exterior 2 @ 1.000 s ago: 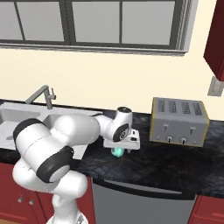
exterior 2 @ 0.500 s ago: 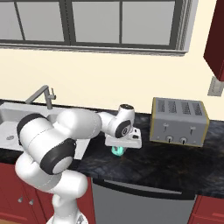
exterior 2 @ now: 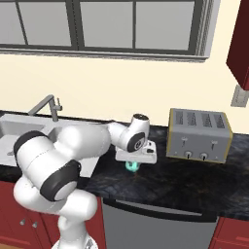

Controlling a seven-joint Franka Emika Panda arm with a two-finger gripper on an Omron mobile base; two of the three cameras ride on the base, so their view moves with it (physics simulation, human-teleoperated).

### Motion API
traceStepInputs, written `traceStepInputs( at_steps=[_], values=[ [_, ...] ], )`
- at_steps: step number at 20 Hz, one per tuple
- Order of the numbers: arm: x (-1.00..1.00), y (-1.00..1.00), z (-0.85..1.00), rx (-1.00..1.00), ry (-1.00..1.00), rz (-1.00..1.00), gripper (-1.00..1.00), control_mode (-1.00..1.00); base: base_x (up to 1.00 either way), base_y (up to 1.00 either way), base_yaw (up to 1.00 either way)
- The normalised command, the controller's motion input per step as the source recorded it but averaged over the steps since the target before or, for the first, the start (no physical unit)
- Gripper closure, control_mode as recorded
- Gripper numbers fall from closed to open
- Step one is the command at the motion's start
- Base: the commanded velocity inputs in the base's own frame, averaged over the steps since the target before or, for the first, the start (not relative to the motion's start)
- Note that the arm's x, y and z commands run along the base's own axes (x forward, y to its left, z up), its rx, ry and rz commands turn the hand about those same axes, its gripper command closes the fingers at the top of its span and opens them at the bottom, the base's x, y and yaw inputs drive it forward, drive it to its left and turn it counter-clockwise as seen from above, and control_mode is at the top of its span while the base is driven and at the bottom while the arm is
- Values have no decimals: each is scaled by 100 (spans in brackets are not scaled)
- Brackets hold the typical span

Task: Move any existing items from the left basin to the right basin for drying. Then move the mug from the counter to the left basin of the sink for washing.

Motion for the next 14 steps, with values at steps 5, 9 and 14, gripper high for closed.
traceStepInputs(
  at_steps=[5, 9, 14],
  values=[
    [-28, 8, 35, 0, -17, 2, 100, -100, 0, 0, 0],
    [-21, 25, 48, 0, -8, 0, 100, -100, 0, 0, 0],
    [-15, 37, 54, 0, 0, 1, 100, -100, 0, 0, 0]
  ],
)
